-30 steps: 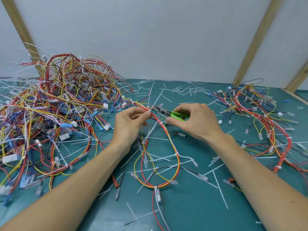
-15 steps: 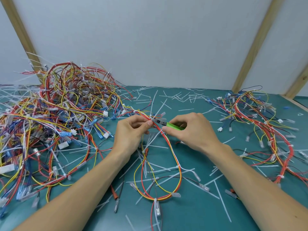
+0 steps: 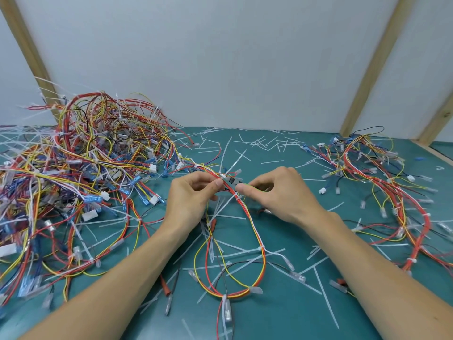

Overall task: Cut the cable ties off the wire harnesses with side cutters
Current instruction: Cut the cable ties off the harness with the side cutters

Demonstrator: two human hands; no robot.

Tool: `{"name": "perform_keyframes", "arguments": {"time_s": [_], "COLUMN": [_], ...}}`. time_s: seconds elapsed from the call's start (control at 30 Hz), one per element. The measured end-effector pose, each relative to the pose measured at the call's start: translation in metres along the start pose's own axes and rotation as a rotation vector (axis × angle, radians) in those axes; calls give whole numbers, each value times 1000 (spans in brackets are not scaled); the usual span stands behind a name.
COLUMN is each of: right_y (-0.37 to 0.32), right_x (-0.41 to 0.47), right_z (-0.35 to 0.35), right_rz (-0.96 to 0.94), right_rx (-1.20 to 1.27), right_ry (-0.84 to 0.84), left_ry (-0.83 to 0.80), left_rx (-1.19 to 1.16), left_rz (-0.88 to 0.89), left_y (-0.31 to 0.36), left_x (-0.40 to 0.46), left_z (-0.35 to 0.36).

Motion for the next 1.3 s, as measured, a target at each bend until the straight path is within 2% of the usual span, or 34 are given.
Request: {"name": "perform_keyframes", "arguments": {"time_s": [0.53, 1.3], "right_y": [-2, -6], "right_x": [-1, -1], "right_z": [1, 3], "right_rz": [-46, -18], "right_rx": [7, -45], "right_ry": [41, 29], "left_ry": [-9, 0], "left_rx": [25, 42], "left_rz": [7, -19], "left_y": [-4, -2], "left_x": [1, -1], "left_z": [-3, -2]}}
Point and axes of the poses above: each hand's wrist, its own x-axis towards the middle knuckle, its own z-axis out of the palm, y = z × x, the point moved 1 cm from there along x, towards the middle knuckle, and after that the axes turned 11 degrees about -x, right-handed, at the moved point
